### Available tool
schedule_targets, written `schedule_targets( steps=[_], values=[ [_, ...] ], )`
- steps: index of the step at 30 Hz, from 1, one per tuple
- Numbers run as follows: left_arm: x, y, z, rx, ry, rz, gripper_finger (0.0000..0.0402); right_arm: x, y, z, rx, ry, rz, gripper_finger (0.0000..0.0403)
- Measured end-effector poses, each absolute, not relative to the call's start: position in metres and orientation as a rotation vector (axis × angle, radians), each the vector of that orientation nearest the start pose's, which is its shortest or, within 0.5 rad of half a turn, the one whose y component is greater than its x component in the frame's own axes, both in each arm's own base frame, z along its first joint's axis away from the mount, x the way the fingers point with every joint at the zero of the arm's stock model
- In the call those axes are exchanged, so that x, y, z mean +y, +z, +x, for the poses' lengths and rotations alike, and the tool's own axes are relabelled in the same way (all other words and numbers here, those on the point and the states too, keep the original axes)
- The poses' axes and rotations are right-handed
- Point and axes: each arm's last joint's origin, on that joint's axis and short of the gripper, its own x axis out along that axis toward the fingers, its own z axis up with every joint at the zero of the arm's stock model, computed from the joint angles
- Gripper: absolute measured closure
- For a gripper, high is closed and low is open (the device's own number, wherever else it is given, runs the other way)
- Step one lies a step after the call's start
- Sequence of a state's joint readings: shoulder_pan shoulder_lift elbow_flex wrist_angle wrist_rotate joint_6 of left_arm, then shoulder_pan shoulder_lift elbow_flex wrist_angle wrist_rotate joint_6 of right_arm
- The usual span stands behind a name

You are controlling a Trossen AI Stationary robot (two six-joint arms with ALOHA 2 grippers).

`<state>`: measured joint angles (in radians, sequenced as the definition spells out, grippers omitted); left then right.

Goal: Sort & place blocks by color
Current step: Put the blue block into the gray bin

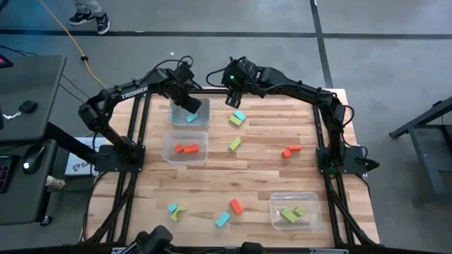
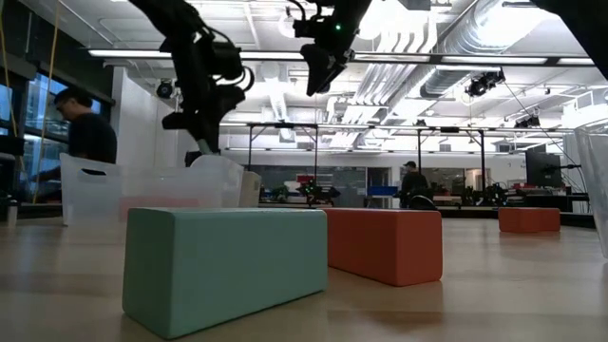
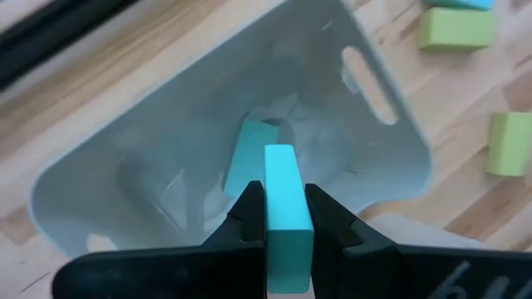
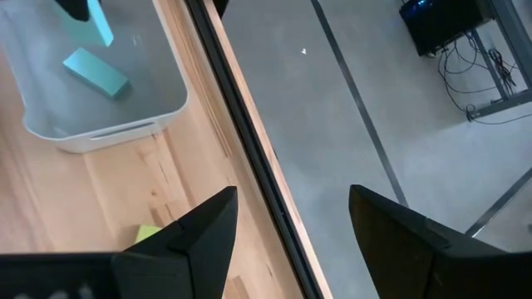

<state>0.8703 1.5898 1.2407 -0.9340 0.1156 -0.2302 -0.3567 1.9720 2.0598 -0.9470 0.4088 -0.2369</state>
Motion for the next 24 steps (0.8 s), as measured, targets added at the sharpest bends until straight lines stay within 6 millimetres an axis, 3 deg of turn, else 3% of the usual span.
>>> schedule_targets(
  steps=[12, 24],
  values=[
    [0.229, 0.212, 0.189, 1.157, 0.893, -0.804, 0.0385, -0.161, 0.356, 0.392, 0.960, -0.605, -0.231, 0.0180],
    [0.242, 0.179, 0.197, 1.228, 0.901, -0.840, 0.0385, -0.162, 0.356, 0.392, 0.950, -0.585, -0.201, 0.0181]
  ],
)
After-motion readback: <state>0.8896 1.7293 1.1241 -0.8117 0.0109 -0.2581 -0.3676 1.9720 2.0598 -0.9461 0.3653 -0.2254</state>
